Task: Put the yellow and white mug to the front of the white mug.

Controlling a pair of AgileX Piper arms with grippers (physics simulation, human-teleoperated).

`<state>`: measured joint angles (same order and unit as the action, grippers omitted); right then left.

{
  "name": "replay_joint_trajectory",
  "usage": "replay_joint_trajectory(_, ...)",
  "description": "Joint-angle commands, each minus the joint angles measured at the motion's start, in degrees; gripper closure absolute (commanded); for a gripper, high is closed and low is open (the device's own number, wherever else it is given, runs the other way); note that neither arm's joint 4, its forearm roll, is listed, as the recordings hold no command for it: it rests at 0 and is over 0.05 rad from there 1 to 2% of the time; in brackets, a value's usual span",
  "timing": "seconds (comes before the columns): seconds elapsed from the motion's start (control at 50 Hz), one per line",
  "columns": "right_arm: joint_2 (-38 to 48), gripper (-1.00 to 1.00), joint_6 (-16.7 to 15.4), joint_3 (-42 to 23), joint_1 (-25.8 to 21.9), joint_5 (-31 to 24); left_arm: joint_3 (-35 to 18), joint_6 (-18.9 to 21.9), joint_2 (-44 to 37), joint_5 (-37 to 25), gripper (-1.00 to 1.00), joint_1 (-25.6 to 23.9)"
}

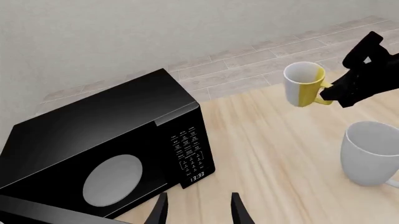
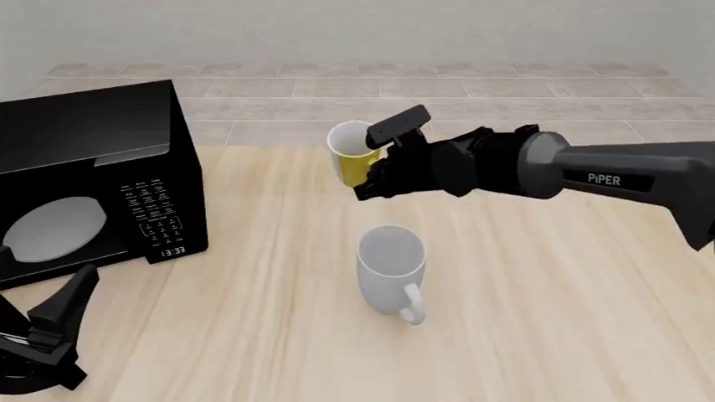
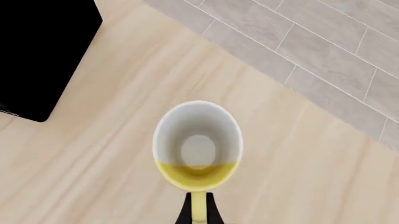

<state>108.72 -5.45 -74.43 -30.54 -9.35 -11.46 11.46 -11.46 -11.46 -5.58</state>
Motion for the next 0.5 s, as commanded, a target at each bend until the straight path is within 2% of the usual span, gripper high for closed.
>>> replay_joint_trajectory(0.02, 1.1, 1.00, 0.6, 0.4, 1.6, 1.1, 0.0, 0.0, 0.0, 0.0, -1.00, 0.0)
replay_joint_trajectory(0.5, 4.9, 1.00, 0.9, -1.0, 5.0, 1.9, 0.0, 0.0, 0.0, 0.0, -1.00, 0.0)
